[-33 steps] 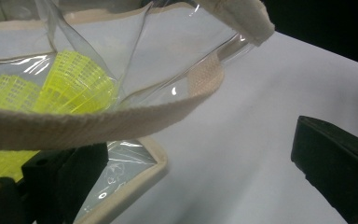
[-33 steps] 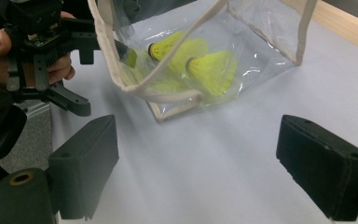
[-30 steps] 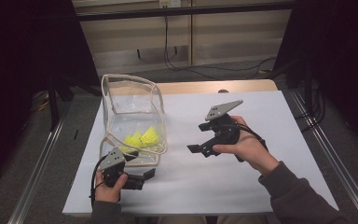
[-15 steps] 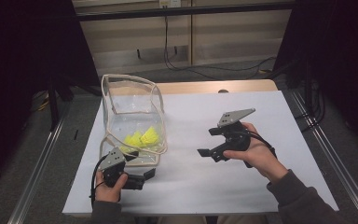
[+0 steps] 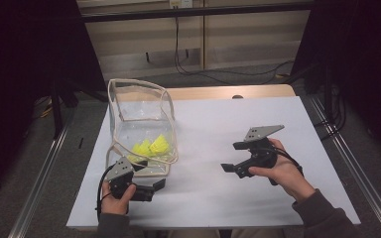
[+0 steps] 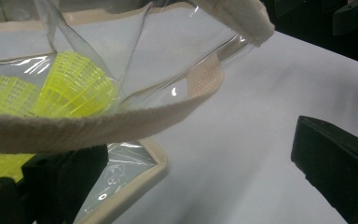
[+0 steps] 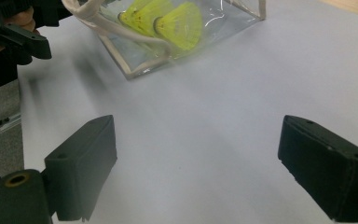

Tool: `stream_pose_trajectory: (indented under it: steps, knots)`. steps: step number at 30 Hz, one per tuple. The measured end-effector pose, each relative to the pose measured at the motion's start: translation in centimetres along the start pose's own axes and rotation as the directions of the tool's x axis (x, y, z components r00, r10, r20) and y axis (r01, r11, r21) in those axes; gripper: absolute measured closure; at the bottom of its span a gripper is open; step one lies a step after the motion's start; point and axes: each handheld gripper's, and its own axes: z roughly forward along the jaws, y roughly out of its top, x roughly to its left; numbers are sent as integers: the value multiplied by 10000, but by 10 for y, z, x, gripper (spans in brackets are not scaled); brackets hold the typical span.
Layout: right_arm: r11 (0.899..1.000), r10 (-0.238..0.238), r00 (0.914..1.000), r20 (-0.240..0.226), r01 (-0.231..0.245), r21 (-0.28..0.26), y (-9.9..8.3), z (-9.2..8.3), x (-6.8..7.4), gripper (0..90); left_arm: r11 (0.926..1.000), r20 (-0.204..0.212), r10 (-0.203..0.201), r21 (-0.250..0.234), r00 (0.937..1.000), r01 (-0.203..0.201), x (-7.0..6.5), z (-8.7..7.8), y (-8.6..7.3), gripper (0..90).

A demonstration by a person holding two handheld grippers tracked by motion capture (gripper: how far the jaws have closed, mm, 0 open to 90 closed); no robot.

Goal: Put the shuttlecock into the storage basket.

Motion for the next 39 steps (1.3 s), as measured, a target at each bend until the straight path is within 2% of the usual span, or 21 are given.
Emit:
stream_pose_trajectory:
  steps: [30, 39]
  knots:
    - [9986, 454, 9962, 740, -433, -302, -47, -24, -15, 110, 10000, -1, -52, 18, 10000, 52, -1, 0, 0, 38]
    - [9975, 644, 9947, 800, -618, -340, -60, -28, -17, 110, 10000, -15, -40, 40, 10000, 40, -1, 0, 0, 38]
